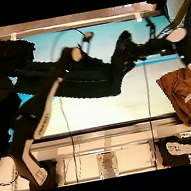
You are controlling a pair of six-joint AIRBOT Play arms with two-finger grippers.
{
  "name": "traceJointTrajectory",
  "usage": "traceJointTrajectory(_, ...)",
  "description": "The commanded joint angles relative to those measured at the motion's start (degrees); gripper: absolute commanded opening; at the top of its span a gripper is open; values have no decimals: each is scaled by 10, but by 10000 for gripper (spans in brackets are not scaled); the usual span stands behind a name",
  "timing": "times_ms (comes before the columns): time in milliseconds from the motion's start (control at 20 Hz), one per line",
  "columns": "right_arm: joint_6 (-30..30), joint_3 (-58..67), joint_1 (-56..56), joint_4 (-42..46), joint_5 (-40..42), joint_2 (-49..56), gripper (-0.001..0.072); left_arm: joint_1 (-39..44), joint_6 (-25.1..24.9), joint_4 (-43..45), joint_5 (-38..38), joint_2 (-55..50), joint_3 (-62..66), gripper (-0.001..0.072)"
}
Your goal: Fold the clothes and pants, and hang the long-sleeved shirts on hangers.
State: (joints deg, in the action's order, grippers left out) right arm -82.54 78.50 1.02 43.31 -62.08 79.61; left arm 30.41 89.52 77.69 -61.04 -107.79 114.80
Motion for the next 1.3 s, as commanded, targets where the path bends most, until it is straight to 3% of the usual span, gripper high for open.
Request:
traceJointTrajectory(0,-40,9,97,23,101,45,41,-78,-16,70,-76,92,0,23)
traceJointTrajectory(150,-39,52,188,18,178,121,41,-142,-50,76,-112,150,0,23)
traceJointTrajectory(350,-38,125,287,17,337,221,43,-192,-52,76,-163,170,0,24)
traceJointTrajectory(400,-38,141,303,17,365,235,120,-198,-59,76,-171,170,-2,24)
traceJointTrajectory(450,-38,156,312,16,374,243,403,-202,-68,76,-176,170,-2,24)
traceJointTrajectory(500,-38,171,316,17,368,245,609,-203,-75,76,-177,170,-2,24)
traceJointTrajectory(600,-35,210,306,37,293,243,607,-204,-77,76,-177,170,-2,24)
traceJointTrajectory(750,-36,267,240,130,86,226,606,-204,-78,76,-177,170,-2,23)
traceJointTrajectory(800,-40,273,211,163,23,214,596,-204,-77,76,-178,170,-2,24)
traceJointTrajectory(850,-41,272,178,206,-38,198,537,-204,-77,76,-179,170,-2,24)
traceJointTrajectory(1000,-46,240,84,339,-169,139,534,-204,-78,76,-192,170,-2,24)
traceJointTrajectory(1100,-44,148,33,347,-164,85,540,-204,-77,76,-192,170,-2,24)
traceJointTrajectory(1250,-75,-66,-11,245,24,24,545,-204,-77,76,-192,170,-2,23)
